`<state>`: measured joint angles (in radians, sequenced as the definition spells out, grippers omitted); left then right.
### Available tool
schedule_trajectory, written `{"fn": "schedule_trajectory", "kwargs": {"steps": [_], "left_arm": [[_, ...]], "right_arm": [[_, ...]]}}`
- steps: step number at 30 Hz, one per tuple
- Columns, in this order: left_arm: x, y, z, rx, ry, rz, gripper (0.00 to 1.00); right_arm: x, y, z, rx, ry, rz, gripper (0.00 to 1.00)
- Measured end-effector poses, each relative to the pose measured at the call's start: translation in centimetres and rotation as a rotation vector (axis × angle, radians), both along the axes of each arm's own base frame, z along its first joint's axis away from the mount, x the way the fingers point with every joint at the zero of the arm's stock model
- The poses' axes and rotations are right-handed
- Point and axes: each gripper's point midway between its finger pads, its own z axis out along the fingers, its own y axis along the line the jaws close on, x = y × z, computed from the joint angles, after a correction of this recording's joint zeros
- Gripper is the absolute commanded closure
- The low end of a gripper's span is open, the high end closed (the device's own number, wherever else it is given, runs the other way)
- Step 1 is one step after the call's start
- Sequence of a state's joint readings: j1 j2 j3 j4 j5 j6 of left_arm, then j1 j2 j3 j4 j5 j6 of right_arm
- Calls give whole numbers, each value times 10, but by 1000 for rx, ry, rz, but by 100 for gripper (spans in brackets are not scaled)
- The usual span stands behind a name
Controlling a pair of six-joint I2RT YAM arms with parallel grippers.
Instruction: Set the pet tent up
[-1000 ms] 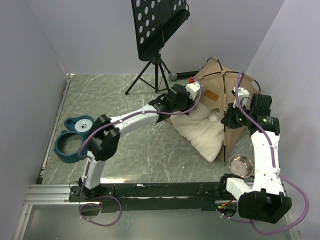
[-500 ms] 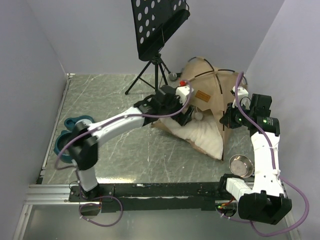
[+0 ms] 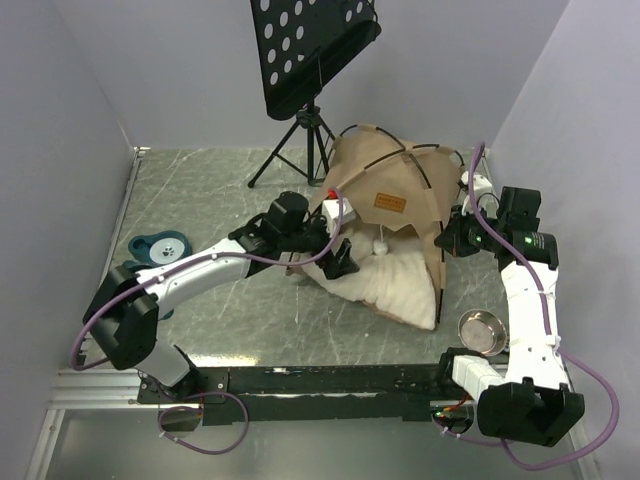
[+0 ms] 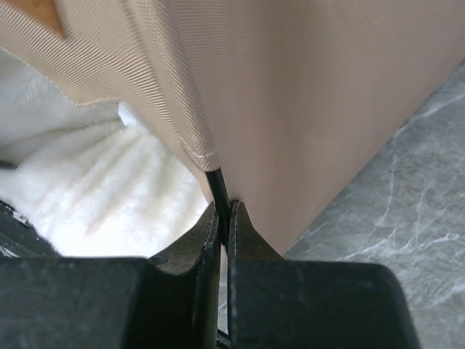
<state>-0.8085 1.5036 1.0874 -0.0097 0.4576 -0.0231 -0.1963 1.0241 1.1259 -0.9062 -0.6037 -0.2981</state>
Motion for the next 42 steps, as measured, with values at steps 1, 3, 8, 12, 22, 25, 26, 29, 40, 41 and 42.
{"fn": "schedule_trajectory", "kwargs": {"steps": [1, 3, 8, 12, 22, 25, 26, 29, 40, 41, 42], "left_arm": [[-1, -4, 3, -17, -3, -27, 3], [-5, -19, 14, -36, -39, -119, 5], [-21, -79, 44, 22, -269, -415, 0], [-38, -105, 45, 47, -352, -568, 0], [-14, -35, 36, 111, -440, -211, 0], [-22, -7, 60, 31, -477, -127, 0], [-26, 1, 67, 5, -482, -112, 0], [-38, 21, 90, -81, -497, -113, 4], [-71, 6, -2, 138, -420, -212, 24], [-73, 7, -14, 165, -430, -216, 24], [-75, 7, -26, 196, -453, -222, 21]], "right_arm": [[0, 0, 0, 0, 1, 0, 100], [1, 0, -1, 2, 5, -4, 100], [1, -3, -4, -1, 20, -20, 100], [1, -4, -4, -4, 24, -29, 100], [1, -7, -4, -16, 20, -45, 100], [1, -7, -3, -16, 18, -45, 100], [1, -7, -3, -16, 17, -46, 100], [1, -7, -2, -15, 17, -50, 100], [0, -7, -2, -13, 19, -52, 100], [0, -7, -2, -12, 19, -51, 100], [0, -6, -2, -10, 20, -50, 100]]}}
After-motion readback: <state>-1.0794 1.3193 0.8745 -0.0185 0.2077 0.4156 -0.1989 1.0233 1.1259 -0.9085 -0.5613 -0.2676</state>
